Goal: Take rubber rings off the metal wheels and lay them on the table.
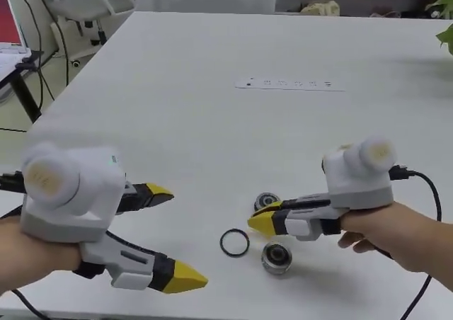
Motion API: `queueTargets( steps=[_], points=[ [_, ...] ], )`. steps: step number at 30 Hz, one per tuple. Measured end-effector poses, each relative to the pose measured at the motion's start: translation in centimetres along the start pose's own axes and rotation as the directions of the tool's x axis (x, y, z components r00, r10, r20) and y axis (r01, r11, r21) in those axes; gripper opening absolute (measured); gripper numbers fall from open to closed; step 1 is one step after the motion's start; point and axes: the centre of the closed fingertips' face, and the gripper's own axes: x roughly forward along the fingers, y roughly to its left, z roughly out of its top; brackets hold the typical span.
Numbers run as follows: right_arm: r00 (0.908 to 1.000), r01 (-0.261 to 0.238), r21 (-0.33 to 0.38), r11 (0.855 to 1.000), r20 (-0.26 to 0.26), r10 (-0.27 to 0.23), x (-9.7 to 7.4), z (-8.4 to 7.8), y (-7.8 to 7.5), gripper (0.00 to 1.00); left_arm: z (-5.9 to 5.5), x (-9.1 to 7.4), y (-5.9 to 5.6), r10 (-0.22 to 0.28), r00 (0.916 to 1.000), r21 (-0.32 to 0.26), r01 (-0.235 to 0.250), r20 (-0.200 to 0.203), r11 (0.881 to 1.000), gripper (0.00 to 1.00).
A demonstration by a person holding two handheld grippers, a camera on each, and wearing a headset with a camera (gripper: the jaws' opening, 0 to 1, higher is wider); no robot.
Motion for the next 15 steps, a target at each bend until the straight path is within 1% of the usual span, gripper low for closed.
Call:
queueTargets(
  steps=[4, 8, 10, 15],
  points=[
    [0.9996, 0.004, -0.001, 1.0, 0.029, -0.004, -1.0, 0.8, 0.2, 0.12, 0.9, 0.4, 0.2, 0.0, 0.9998, -0.002, 0.0, 0.019, 1.0, 0.8],
    [0.999, 0.017, -0.013, 1.0, 0.042, -0.017, -2.0, 1.0, -0.2, 0.12, 1.5, 0.8, 0.5, -0.002, 0.9997, 0.01, 0.002, 0.024, 1.0, 0.8],
    [0.9988, 0.025, -0.019, 1.0, 0.044, -0.024, -2.3, 1.1, -0.3, 0.13, 2.0, 1.0, 0.8, -0.003, 0.9995, 0.016, 0.003, 0.03, 1.0, 0.79],
    [0.9968, 0.06, -0.027, 0.998, 0.055, -0.058, -3.5, 1.3, -1.1, 0.14, 2.8, 1.5, 1.3, -0.004, 0.9993, 0.028, 0.003, 0.038, 1.0, 0.77]
  ],
)
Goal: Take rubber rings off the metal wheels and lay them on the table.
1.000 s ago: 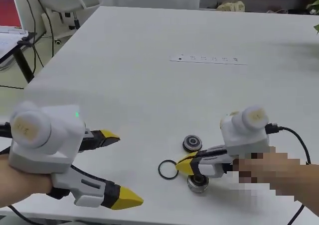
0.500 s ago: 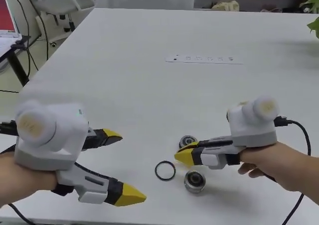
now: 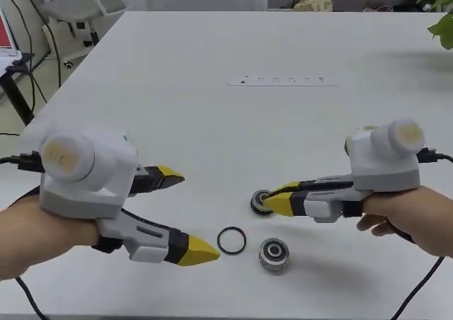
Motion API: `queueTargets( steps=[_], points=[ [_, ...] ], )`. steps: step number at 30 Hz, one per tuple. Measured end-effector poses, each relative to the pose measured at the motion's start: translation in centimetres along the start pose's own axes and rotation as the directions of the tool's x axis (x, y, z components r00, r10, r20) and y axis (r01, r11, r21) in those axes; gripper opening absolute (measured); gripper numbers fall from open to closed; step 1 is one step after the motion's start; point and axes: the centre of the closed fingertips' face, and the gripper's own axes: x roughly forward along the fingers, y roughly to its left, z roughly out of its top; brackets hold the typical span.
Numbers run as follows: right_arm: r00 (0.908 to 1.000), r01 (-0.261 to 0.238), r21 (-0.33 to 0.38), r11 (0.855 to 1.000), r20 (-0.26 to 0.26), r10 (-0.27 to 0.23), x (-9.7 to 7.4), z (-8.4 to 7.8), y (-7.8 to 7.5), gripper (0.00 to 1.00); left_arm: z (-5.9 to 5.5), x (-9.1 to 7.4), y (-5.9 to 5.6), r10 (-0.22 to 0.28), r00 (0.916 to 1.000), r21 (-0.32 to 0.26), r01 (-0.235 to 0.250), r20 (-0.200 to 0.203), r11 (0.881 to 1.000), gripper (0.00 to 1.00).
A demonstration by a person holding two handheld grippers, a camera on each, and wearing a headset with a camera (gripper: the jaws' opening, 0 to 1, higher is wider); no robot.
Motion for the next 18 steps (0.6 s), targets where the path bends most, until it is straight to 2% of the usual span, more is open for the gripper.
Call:
queueTargets(
  steps=[7, 18],
  points=[
    [0.9992, 0.039, -0.025, 0.999, -0.001, -0.039, -0.7, -0.1, -1.0, 0.18, 0.2, 0.7, 0.4, -0.01, 0.9999, 0.013, 0.01, -0.005, 1.0, 0.72],
    [0.9966, 0.082, -0.063, 0.995, -0.006, -0.083, -0.9, -0.6, -2.5, 0.24, 0.8, 1.8, 1.4, -0.017, 0.9998, 0.025, 0.017, -0.008, 1.0, 0.65]
  ],
)
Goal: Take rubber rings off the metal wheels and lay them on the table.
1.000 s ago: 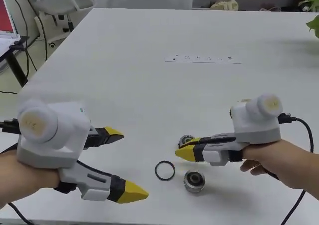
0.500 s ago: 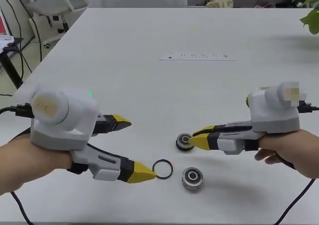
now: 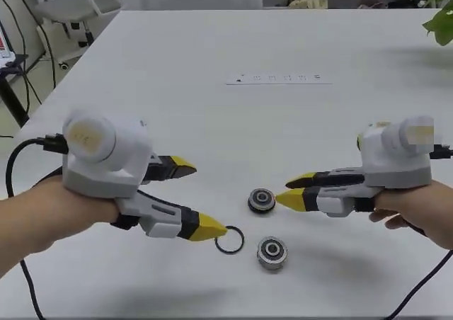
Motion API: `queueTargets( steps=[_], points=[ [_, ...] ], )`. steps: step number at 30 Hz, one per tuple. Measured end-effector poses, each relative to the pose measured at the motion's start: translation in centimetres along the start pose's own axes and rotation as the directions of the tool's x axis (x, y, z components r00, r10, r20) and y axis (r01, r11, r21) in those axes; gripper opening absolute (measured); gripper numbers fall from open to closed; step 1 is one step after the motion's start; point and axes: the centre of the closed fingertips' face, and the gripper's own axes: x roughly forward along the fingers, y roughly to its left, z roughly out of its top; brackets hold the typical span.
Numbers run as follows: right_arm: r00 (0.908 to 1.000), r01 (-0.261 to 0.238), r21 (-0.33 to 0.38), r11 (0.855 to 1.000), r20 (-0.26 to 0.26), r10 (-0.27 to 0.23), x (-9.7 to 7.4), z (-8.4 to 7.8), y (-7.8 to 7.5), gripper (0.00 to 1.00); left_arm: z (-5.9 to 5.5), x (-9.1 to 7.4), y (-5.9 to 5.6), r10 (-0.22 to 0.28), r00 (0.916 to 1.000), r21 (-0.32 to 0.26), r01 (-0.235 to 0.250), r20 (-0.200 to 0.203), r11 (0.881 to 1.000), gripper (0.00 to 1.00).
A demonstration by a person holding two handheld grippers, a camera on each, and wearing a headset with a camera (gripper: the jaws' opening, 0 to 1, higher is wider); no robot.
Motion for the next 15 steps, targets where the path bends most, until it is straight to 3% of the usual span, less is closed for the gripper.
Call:
queueTargets(
  steps=[15],
  points=[
    [0.9989, 0.032, -0.038, 0.999, -0.032, -0.033, 0.0, -1.3, -1.4, 0.28, 0.2, 2.0, 1.0, -0.016, 0.9998, -0.008, 0.016, -0.008, 1.0, 0.57]
  ],
)
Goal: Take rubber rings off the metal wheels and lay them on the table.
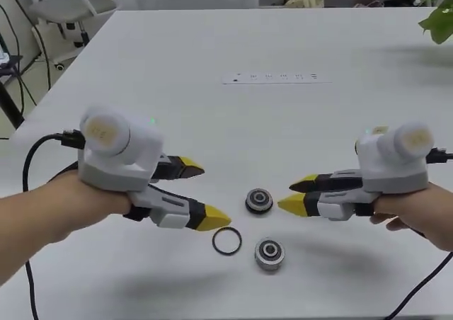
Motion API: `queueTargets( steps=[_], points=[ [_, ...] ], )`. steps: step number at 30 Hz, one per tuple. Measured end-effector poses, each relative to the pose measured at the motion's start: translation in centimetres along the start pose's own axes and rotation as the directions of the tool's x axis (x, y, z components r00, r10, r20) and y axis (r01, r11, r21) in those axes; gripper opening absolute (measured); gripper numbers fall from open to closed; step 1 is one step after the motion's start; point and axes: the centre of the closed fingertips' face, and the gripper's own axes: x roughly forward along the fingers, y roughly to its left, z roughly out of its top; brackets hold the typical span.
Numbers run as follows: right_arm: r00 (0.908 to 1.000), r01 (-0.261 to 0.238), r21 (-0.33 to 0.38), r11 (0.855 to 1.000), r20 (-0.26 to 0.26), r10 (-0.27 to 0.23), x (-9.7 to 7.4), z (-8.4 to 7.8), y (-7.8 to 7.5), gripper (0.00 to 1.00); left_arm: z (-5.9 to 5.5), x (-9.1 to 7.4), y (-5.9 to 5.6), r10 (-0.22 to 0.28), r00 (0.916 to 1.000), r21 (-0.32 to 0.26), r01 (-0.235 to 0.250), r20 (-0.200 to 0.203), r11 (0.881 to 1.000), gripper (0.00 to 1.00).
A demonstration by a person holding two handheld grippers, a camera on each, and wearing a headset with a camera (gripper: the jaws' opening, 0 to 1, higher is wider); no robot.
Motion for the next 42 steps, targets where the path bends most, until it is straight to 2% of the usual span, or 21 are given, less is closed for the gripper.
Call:
queueTargets(
  steps=[15, 20, 27, 42],
  points=[
    [0.9998, 0.002, -0.027, 1.0, -0.021, -0.002, 0.7, -0.8, -0.3, 0.3, 0.2, 2.6, 0.5, -0.023, 0.9996, -0.002, 0.023, -0.014, 1.0, 0.49],
    [0.9998, -0.003, -0.032, 0.999, -0.018, 0.002, 0.9, -0.9, -0.3, 0.3, 0.3, 3.5, 0.7, -0.031, 0.9995, -0.019, 0.031, -0.011, 0.999, 0.46],
    [0.9997, -0.006, -0.031, 0.999, -0.023, 0.005, 1.1, -1.1, -0.4, 0.31, -0.1, 4.8, 0.9, -0.045, 0.9986, -0.011, 0.045, -0.028, 0.999, 0.39],
    [0.9995, -0.005, -0.029, 1.0, -0.03, 0.004, 1.1, -1.7, -0.7, 0.31, -0.1, 7.0, 0.3, -0.071, 0.9962, -0.011, 0.071, -0.05, 0.997, 0.28]
  ],
)
